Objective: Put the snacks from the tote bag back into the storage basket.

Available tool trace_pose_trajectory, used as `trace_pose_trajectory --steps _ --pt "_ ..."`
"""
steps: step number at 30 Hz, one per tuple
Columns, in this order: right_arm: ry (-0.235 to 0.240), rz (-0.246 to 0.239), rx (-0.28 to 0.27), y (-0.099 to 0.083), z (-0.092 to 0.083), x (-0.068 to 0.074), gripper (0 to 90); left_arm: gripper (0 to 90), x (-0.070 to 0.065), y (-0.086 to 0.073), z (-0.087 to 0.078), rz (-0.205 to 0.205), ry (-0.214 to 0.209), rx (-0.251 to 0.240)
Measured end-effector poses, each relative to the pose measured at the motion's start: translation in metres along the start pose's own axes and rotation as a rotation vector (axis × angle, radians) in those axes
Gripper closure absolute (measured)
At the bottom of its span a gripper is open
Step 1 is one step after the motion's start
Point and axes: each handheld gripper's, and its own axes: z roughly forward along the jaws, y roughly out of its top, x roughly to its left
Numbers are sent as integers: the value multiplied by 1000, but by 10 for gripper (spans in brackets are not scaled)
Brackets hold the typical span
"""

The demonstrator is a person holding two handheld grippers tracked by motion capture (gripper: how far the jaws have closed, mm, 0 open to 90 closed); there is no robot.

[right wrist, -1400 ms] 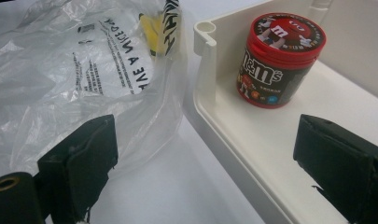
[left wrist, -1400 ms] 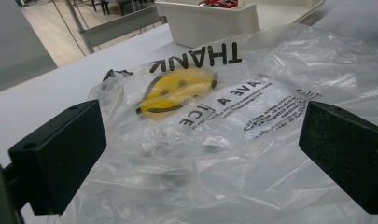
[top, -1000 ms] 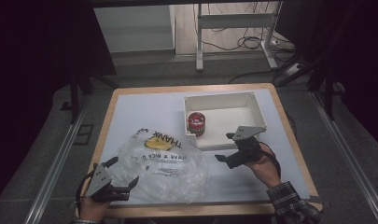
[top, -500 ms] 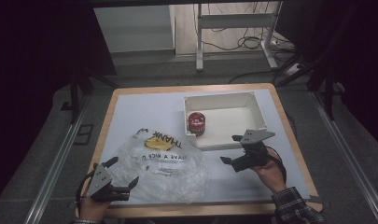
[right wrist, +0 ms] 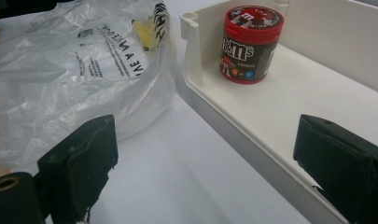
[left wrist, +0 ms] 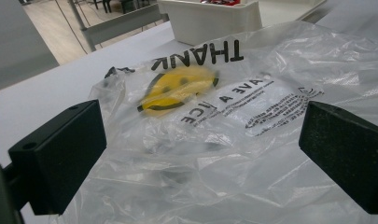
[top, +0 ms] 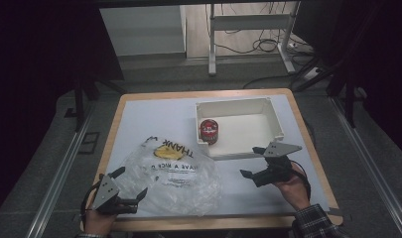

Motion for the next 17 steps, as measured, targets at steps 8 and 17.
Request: trace_pose_trajectory --steps 8,17 --pt "-10 3 12 -8 -6 0 68 7 0 0 0 1 0 0" --pt "-22 2 27 -13 -8 -1 68 7 -1 0 1 2 1 1"
